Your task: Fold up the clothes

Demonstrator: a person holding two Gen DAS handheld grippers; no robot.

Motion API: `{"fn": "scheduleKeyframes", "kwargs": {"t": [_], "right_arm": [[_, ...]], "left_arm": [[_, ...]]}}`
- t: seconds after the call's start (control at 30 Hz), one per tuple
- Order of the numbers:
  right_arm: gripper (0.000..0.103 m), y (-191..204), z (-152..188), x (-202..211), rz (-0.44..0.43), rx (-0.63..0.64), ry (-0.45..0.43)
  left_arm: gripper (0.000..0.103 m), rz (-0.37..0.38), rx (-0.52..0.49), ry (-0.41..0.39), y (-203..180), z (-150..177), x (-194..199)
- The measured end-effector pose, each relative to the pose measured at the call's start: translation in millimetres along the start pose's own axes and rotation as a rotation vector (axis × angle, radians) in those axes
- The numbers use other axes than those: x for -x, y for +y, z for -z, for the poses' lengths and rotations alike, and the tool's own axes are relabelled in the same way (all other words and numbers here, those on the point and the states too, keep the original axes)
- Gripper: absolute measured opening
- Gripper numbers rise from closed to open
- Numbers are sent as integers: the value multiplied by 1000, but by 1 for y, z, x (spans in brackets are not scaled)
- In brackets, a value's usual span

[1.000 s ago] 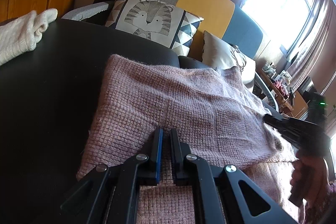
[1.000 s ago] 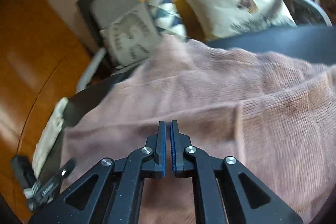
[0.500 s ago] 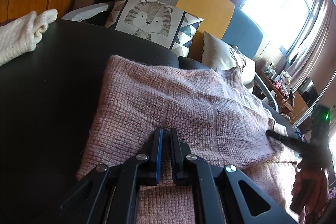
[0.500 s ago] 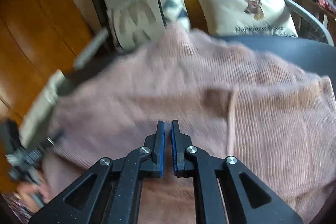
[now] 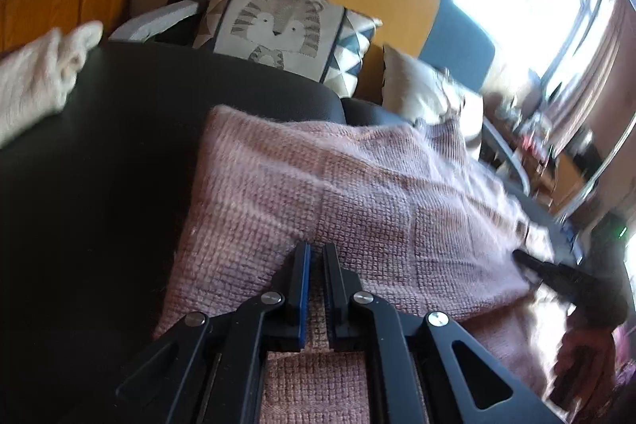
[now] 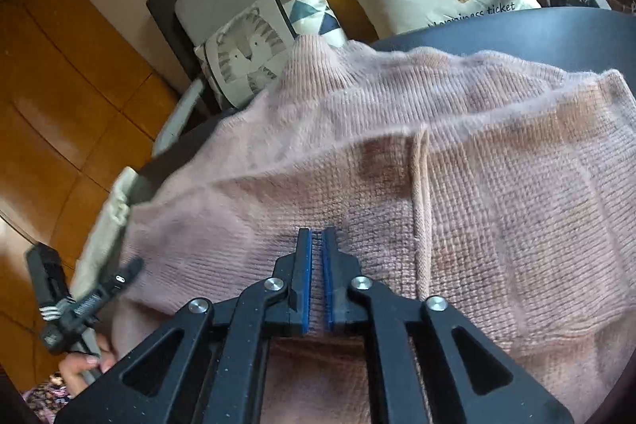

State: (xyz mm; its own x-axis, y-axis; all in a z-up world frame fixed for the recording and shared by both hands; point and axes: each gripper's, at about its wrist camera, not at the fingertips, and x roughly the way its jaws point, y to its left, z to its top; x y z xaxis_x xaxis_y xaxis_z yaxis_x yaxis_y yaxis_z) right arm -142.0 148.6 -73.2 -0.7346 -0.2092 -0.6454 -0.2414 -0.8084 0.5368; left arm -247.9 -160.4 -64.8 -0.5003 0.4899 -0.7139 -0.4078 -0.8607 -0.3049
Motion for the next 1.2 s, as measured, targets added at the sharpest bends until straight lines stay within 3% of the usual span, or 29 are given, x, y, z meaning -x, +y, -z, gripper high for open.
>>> {"fn": "scheduleKeyframes", "kwargs": {"t": [0.07, 0.13, 0.2, 0.33, 0.37, 0.43, 0.5, 0.6, 0.77, 0.87, 1.03, 1.2], "right_arm": [[6, -2, -7, -4, -14, -12, 4], [6, -8, -10, -19, 31, -5, 55], [6, -13, -9, -19, 11, 7, 83], [8, -11, -34, -10, -18, 49, 113], [11, -10, -46, -8, -23, 66, 108], [34, -7, -72, -5, -29, 101, 100], [41, -6, -102, -10, -4, 151, 101], [41, -9, -138, -21, 101, 228, 73], [41, -32, -169, -76, 153, 221, 158], [41, -39, -174, -96, 155, 249, 195], [41, -38, -174, -123, 154, 316, 242], [41, -31, -172, -135, 161, 397, 260]], "left_arm": [[8, 19, -24, -8, -12, -8, -2], [10, -5, -36, 5, -22, -16, -13], [10, -30, -39, 39, -28, -21, -24], [13, 88, 5, 14, -41, -56, -22], [17, 105, 13, 17, -46, -70, -26], [19, 145, 9, 43, -58, -97, -41], [20, 149, -18, 95, -72, -120, -65], [23, 153, -51, 183, -91, -145, -107], [27, 83, -150, 323, -114, -151, -165], [27, 94, -212, 339, -125, -154, -183], [30, 171, -196, 336, -131, -163, -201], [30, 212, -263, 338, -140, -171, -210]]}}
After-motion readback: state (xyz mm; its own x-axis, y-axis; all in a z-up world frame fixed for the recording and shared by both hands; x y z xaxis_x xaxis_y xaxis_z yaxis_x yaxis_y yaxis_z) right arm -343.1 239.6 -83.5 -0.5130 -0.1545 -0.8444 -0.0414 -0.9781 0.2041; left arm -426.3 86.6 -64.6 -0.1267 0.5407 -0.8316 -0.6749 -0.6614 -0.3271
